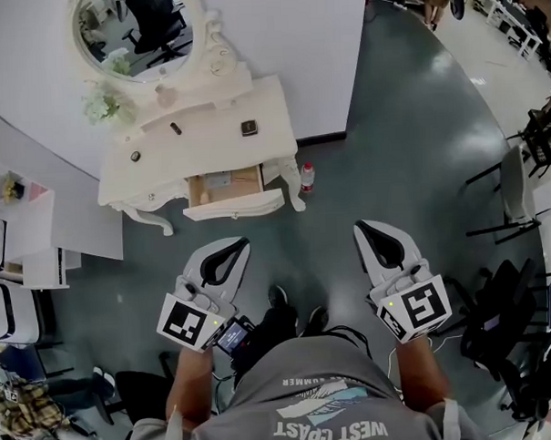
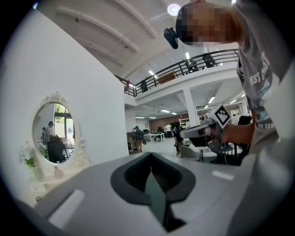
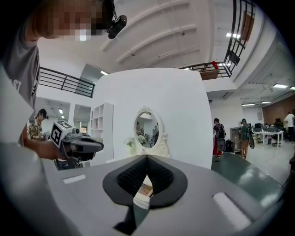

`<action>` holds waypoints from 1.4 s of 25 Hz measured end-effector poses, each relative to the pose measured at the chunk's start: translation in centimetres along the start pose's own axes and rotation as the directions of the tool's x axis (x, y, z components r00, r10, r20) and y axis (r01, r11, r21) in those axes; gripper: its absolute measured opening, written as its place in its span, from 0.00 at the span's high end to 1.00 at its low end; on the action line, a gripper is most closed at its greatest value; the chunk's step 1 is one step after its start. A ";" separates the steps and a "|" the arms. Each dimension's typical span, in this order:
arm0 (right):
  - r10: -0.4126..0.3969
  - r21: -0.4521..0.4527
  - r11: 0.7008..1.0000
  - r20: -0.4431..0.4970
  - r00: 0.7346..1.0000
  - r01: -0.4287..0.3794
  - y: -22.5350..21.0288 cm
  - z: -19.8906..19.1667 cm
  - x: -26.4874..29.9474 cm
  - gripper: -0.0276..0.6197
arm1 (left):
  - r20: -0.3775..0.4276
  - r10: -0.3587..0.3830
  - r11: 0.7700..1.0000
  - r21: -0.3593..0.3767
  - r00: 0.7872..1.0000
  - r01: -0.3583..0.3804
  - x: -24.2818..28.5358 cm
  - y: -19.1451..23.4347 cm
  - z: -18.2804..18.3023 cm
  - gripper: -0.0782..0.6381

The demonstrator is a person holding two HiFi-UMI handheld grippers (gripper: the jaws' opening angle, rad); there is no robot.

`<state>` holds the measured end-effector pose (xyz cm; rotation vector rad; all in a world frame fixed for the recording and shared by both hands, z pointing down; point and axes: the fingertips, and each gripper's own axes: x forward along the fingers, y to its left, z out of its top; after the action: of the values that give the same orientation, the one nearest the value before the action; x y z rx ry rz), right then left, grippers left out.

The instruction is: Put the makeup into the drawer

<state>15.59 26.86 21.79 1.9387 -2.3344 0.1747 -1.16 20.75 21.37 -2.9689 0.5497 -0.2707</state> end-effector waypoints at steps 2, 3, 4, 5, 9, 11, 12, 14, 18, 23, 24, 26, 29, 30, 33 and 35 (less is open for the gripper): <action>0.003 0.006 1.000 -0.008 1.000 -0.003 -0.7 -0.4 1.2 0.95 | 0.003 0.001 1.000 -0.001 1.000 -0.001 1.1 1.1 -0.2 0.89; 0.002 0.007 1.000 -0.011 1.000 -0.002 -1.0 -0.5 1.8 0.95 | 0.001 0.000 1.000 -0.003 1.000 0.000 1.7 1.7 -0.5 0.89; 0.000 0.008 1.000 -0.013 1.000 0.000 -1.3 -0.6 2.5 0.95 | -0.001 -0.003 1.000 -0.005 1.000 0.003 2.3 2.4 -0.7 0.89; -0.004 0.007 1.000 -0.015 1.000 0.005 -1.7 -0.5 3.3 0.95 | -0.001 -0.008 1.000 -0.006 1.000 0.008 3.1 3.2 -0.9 0.89; -0.032 0.004 0.999 -0.029 0.999 0.032 -3.6 0.0 6.7 0.95 | 0.009 -0.042 0.999 -0.007 0.999 0.042 6.6 6.8 -1.4 0.89; -0.049 -0.002 0.999 -0.037 0.998 0.049 -4.5 0.4 8.7 0.95 | 0.016 -0.059 0.998 -0.004 0.998 0.059 8.4 8.9 -1.6 0.89; -0.056 -0.007 0.998 -0.040 0.998 0.056 -4.9 0.7 9.8 0.95 | 0.017 -0.066 0.998 -0.002 0.998 0.066 9.3 10.1 -1.7 0.89; -0.071 -0.014 0.997 -0.045 0.996 0.071 -5.7 1.3 12.3 0.95 | 0.014 -0.079 0.997 -0.006 0.997 0.079 10.9 12.5 -2.0 0.89; -0.094 -0.015 0.995 -0.054 0.994 0.094 -6.6 2.5 17.4 0.95 | 0.002 -0.097 0.995 -0.029 0.995 0.098 13.5 17.4 -2.0 0.89; -0.104 -0.030 0.994 -0.060 0.993 0.102 -6.7 3.4 23.5 0.95 | 0.016 -0.095 0.995 -0.023 0.995 0.096 15.2 23.4 -3.0 0.89; -0.104 -0.031 0.994 -0.059 0.993 0.102 -6.5 3.6 24.7 0.95 | 0.015 -0.095 0.995 -0.025 0.995 0.095 15.4 24.5 -3.4 0.89; -0.095 -0.033 0.995 -0.065 0.993 0.093 -6.1 3.7 26.6 0.95 | 0.007 -0.091 0.996 -0.025 0.996 0.091 15.7 26.3 -4.3 0.89; -0.067 -0.046 0.997 -0.086 0.994 0.063 -5.9 3.5 29.0 0.95 | 0.001 -0.068 0.997 -0.019 0.998 0.068 16.1 28.3 -5.8 0.89; -0.059 -0.048 0.997 -0.092 0.994 0.054 -6.0 3.4 29.8 0.95 | -0.006 -0.057 0.998 -0.028 0.998 0.056 16.3 28.9 -6.3 0.89; -0.033 -0.043 0.999 -0.105 0.994 0.028 -6.5 2.9 32.3 0.95 | -0.033 -0.022 0.998 -0.055 0.999 0.020 17.0 30.8 -7.8 0.89; -0.009 -0.041 0.999 -0.111 0.994 0.004 -7.0 2.5 33.9 0.95 | -0.046 -0.002 0.999 -0.037 0.999 0.000 17.6 31.9 -8.9 0.89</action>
<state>16.21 -7.74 24.57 1.8671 -2.2431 0.2269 2.31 -15.94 28.37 -3.0059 0.5644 -0.3326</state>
